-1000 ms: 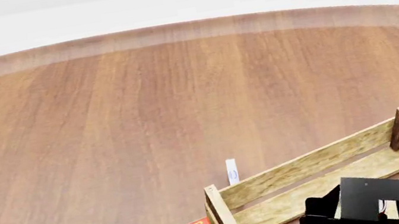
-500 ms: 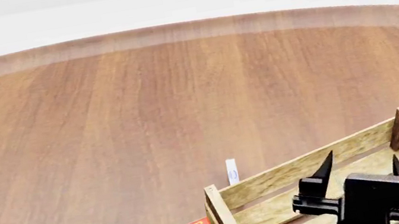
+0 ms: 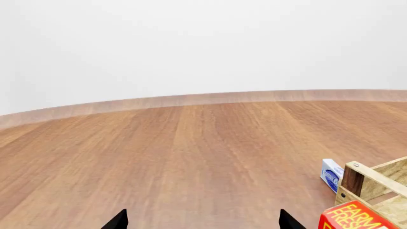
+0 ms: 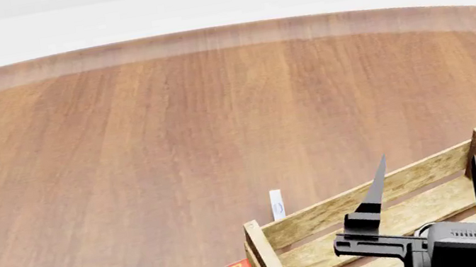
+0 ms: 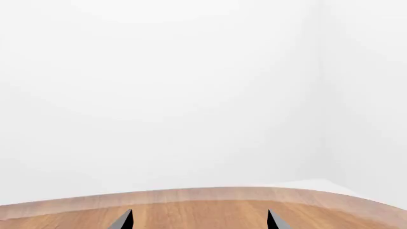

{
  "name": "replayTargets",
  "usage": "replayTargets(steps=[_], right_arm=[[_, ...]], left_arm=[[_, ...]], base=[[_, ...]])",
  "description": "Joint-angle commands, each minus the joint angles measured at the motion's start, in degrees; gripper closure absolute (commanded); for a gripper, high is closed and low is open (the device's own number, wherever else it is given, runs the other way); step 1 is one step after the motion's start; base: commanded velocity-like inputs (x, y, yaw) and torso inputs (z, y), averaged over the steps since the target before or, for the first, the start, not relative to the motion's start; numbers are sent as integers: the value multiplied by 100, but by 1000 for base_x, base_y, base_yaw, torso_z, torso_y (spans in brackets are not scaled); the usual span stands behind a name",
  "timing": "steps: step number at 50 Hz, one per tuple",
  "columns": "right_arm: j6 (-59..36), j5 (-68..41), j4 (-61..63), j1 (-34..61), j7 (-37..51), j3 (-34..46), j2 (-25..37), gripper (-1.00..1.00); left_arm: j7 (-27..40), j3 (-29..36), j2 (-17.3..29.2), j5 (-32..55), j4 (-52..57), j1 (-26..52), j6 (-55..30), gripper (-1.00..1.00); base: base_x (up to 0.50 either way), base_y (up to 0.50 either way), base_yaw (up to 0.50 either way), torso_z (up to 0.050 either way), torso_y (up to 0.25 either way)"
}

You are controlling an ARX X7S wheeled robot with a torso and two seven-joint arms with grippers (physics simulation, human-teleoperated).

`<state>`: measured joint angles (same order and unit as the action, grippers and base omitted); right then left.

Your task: Pick up the tomato sauce, and put it in the wooden tray.

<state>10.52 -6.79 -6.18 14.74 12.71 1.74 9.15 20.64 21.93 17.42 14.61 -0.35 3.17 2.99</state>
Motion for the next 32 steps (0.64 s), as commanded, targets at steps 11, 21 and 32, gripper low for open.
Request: replayTargets(steps=[11,21,32], right_arm=[[-1144,-328,3119,-1241,-148,241,335,-100],[-1237,-279,4032,-1727,-85,362,444,-100],[-1146,-319,4643,-2171,-88,418,560,-100]], left_arm=[[-108,-8,-10,82,-26,-5,119,-100],[-96,8,1,90,-26,-1,119,-100],[-83,21,11,101,-28,3,127,-100]], base=[[0,0,0,0,0],[0,0,0,0,0],[0,0,0,0,0]])
